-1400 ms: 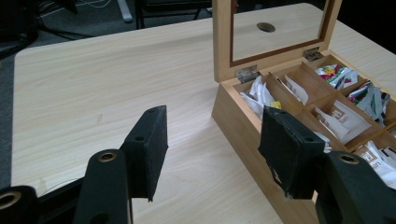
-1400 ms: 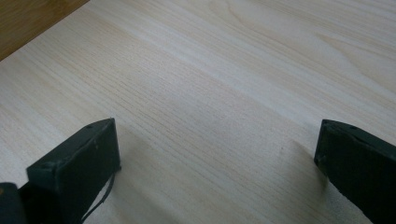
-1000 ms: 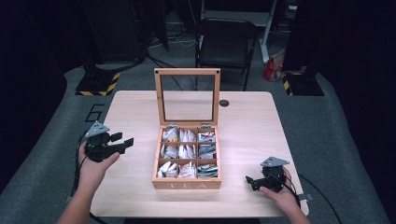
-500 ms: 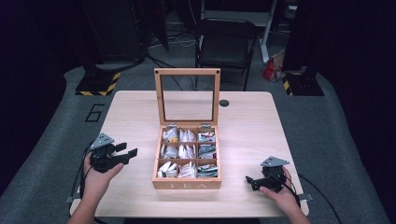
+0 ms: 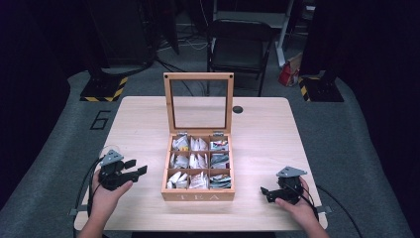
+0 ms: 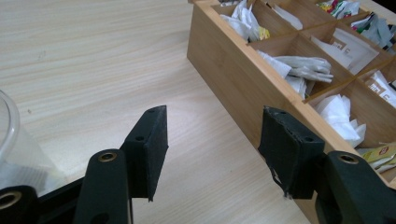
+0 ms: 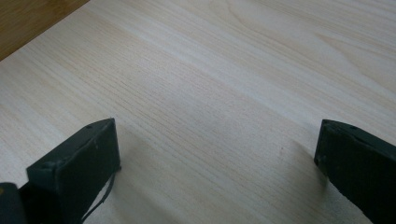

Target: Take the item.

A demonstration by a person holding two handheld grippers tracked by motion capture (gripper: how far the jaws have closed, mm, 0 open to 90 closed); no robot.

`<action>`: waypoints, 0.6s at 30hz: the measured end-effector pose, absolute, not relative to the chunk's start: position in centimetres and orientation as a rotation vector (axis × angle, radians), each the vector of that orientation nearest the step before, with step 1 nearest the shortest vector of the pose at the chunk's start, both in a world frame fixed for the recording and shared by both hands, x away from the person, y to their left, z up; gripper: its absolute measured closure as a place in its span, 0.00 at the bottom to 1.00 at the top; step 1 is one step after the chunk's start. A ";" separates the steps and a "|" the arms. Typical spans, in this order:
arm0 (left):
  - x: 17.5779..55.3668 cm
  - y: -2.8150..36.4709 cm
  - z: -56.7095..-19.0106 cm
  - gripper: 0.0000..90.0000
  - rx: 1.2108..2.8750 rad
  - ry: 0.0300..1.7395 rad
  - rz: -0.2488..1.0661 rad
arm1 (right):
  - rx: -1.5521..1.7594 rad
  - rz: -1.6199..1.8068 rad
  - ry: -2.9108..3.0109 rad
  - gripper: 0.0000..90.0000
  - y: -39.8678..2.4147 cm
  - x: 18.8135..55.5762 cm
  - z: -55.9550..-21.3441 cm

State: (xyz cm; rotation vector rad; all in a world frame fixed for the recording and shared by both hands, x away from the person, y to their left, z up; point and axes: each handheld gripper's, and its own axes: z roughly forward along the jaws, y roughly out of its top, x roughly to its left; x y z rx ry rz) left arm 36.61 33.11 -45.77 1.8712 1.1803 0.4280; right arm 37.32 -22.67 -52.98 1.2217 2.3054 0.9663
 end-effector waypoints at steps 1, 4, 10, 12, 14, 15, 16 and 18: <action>36.6 33.0 -46.0 0.47 1.868 1.181 0.426 | 1.221 0.966 2.305 0.00 -22.7 37.3 -53.0; 36.5 33.1 -46.5 0.46 1.876 1.181 0.414 | 1.221 0.967 2.305 0.00 -22.7 37.3 -53.0; 36.5 33.1 -47.5 0.46 1.873 1.201 0.399 | 1.221 0.966 2.305 0.00 -22.7 37.3 -53.0; 36.5 33.0 -47.7 0.46 1.866 1.207 0.405 | 1.222 0.966 2.305 0.00 -22.7 37.3 -53.0; 36.6 33.1 -47.8 0.46 1.882 1.204 0.405 | 1.222 0.967 2.305 0.00 -22.7 37.3 -53.0; 36.6 33.1 -47.9 0.46 1.876 1.206 0.410 | 1.221 0.966 2.305 0.00 -22.7 37.3 -53.0; 36.6 33.1 -48.0 0.46 1.883 1.209 0.401 | 1.221 0.966 2.305 0.00 -22.7 37.3 -53.0; 36.7 33.0 -48.1 0.46 1.871 1.214 0.406 | 1.222 0.967 2.305 0.00 -22.7 37.3 -53.0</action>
